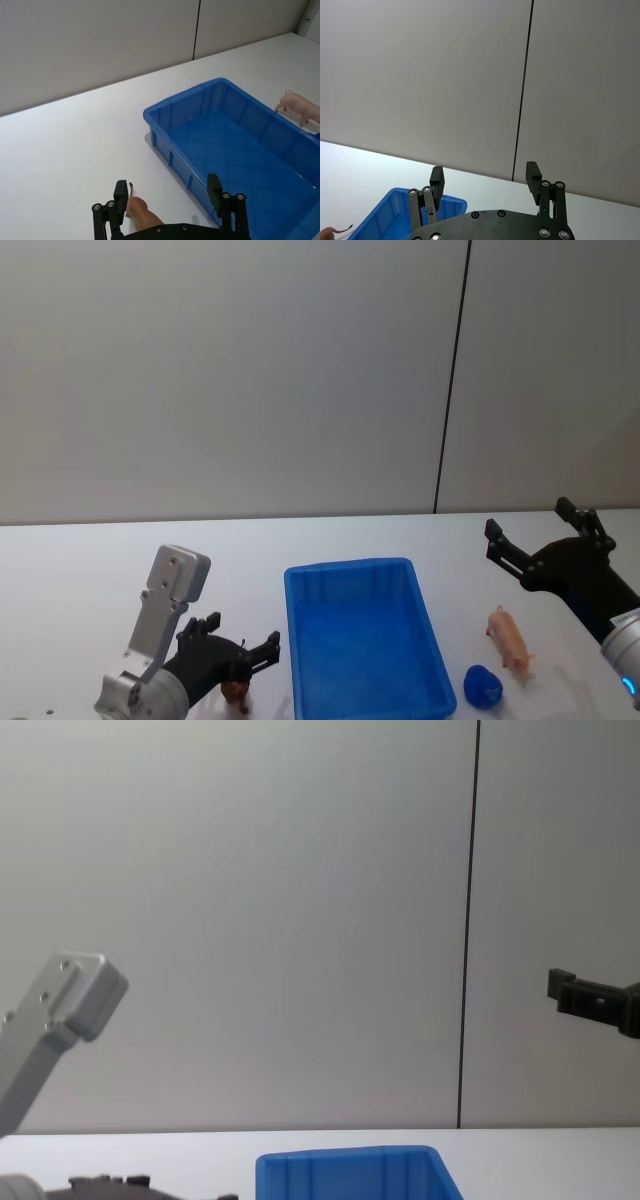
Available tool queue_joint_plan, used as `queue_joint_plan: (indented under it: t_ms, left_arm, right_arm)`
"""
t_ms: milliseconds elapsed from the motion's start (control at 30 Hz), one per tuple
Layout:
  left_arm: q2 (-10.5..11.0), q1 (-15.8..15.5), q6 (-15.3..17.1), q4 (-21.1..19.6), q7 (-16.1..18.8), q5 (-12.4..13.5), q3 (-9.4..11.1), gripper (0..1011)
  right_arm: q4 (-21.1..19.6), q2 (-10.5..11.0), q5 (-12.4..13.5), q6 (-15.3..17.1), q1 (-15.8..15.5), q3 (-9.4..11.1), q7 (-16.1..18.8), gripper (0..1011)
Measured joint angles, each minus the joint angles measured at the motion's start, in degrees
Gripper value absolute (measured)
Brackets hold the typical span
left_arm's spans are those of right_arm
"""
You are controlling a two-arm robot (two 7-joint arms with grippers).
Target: Pick up the two dolls from the table and place them into the box.
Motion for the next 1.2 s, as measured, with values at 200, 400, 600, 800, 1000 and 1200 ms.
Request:
queue_joint_plan:
  t_ms: [200, 400, 600, 800, 1000, 1200]
  left_arm:
    - [-0.3, 0.41, 0.42, 1.23, 0.11, -0.72, 0.22, 1001]
    - [-0.58, 0.86, 0.67, 2.18, 0.62, -1.41, 0.37, 1001]
    - [-0.83, 1.13, 1.02, 2.88, 1.28, -1.86, 0.47, 1001]
    - [-1.18, 1.21, 1.37, 3.83, 1.78, -1.94, 0.57, 1001]
    - [-1.73, 0.98, 1.58, 5.09, 1.9, -1.66, 0.73, 1001]
    - [-2.23, 0.62, 1.62, 6.27, 1.85, -1.19, 0.88, 962]
  right_arm:
    - [0.0, 0.0, 0.0, 0.0, 0.0, 0.0, 0.0, 1001]
    - [0.0, 0.0, 0.0, 0.0, 0.0, 0.0, 0.0, 1001]
    - [0.0, 0.0, 0.0, 0.0, 0.0, 0.0, 0.0, 1001]
    - [0.0, 0.0, 0.0, 0.0, 0.0, 0.0, 0.0, 1001]
    - [0.0, 0.0, 0.0, 0.0, 0.0, 0.0, 0.0, 1001]
    - [0.0, 0.0, 0.0, 0.0, 0.0, 0.0, 0.0, 1001]
